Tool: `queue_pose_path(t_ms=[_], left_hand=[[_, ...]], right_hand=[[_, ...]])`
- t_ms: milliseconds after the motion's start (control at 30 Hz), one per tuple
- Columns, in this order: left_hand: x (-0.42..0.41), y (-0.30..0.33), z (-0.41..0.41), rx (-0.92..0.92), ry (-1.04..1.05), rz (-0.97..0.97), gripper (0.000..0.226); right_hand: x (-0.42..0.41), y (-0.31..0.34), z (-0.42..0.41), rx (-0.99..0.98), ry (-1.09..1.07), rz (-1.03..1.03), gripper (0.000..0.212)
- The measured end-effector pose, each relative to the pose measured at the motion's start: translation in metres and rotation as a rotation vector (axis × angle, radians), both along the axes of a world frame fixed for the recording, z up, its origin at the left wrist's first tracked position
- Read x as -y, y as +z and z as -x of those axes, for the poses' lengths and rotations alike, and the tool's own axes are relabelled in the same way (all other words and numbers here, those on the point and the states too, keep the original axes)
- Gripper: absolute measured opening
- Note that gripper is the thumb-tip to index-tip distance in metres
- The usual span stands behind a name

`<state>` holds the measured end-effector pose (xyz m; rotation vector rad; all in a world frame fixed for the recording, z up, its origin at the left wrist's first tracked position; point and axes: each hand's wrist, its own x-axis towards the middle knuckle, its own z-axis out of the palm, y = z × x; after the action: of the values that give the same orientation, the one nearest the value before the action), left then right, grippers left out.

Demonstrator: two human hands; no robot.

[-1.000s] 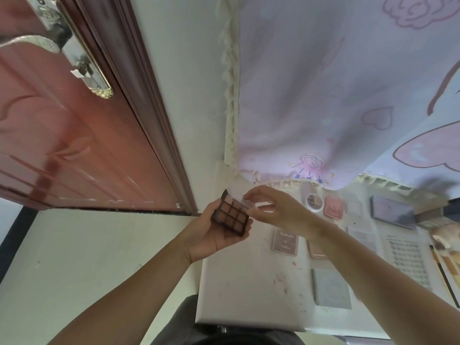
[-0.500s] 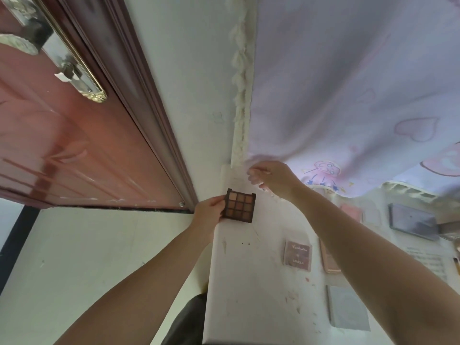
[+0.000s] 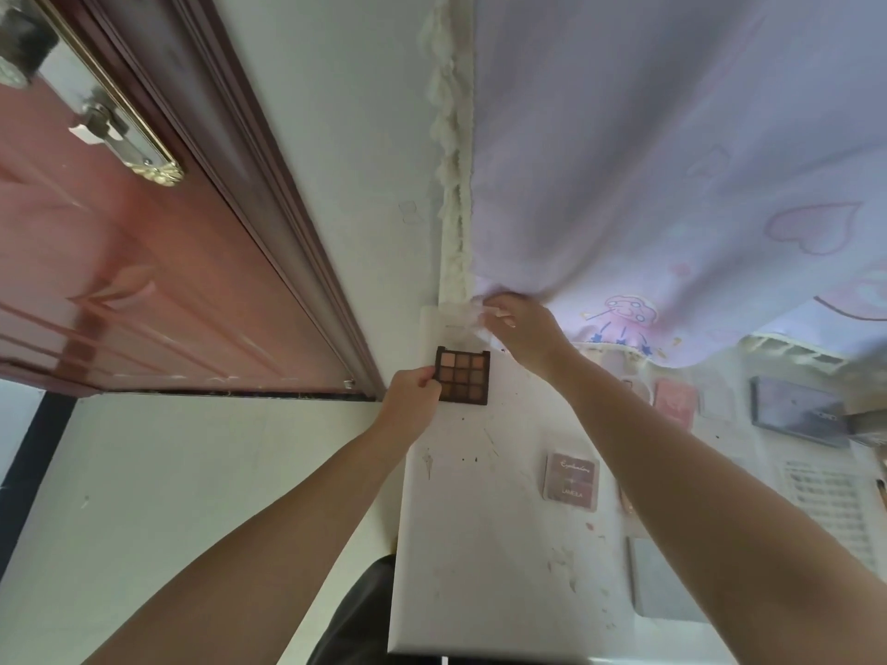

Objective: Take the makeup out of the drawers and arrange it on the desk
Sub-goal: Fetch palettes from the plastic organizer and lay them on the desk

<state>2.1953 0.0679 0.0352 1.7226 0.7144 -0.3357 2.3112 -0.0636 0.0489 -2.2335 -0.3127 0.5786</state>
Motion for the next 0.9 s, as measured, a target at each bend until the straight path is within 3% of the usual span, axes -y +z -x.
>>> queue_pose_path(t_ms=[100, 167, 267, 367, 433, 500, 633, 667, 767, 833, 900], left_hand=[[0.001, 0.005, 0.002, 0.005, -0.008, 0.006, 0.041], [0.004, 0.008, 0.007, -0.002, 0.009, -0.002, 0.034], [0.014, 0.008, 0.026, 0.004, 0.116, -0.101, 0.022], [0.041, 0.000, 0.052, 0.019, 0.089, -0.145, 0.018], [0.063, -0.006, 0.062, -0.008, -0.026, -0.118, 0.020], [0.085, -0.008, 0.066, -0.066, -0.129, -0.006, 0.023], [0.107, 0.003, 0.064, -0.146, -0.141, 0.167, 0.025], [0.106, 0.005, 0.063, -0.174, -0.074, 0.286, 0.031], [0.092, 0.015, 0.059, -0.231, 0.124, 0.886, 0.044], [0.086, 0.020, 0.058, -0.191, 0.175, 1.057, 0.050], [0.085, 0.024, 0.054, -0.155, 0.210, 1.101, 0.049]], right_hand=[[0.026, 0.004, 0.016, 0.061, -0.038, 0.030, 0.042], [0.057, 0.007, 0.032, 0.119, -0.008, 0.060, 0.033], [0.105, 0.004, 0.068, 0.158, 0.262, 0.294, 0.021], [0.131, -0.010, 0.111, 0.251, 0.507, 0.565, 0.042], [0.136, -0.020, 0.132, 0.340, 0.550, 0.680, 0.059], [0.137, -0.025, 0.140, 0.413, 0.506, 0.685, 0.065], [0.127, -0.017, 0.139, 0.319, 0.412, 0.458, 0.038], [0.123, -0.011, 0.138, 0.285, 0.358, 0.365, 0.036], [0.113, 0.012, 0.132, 0.196, 0.242, 0.145, 0.038], [0.110, 0.024, 0.126, 0.148, 0.212, 0.070, 0.039], [0.110, 0.030, 0.115, 0.108, 0.222, 0.037, 0.040]])
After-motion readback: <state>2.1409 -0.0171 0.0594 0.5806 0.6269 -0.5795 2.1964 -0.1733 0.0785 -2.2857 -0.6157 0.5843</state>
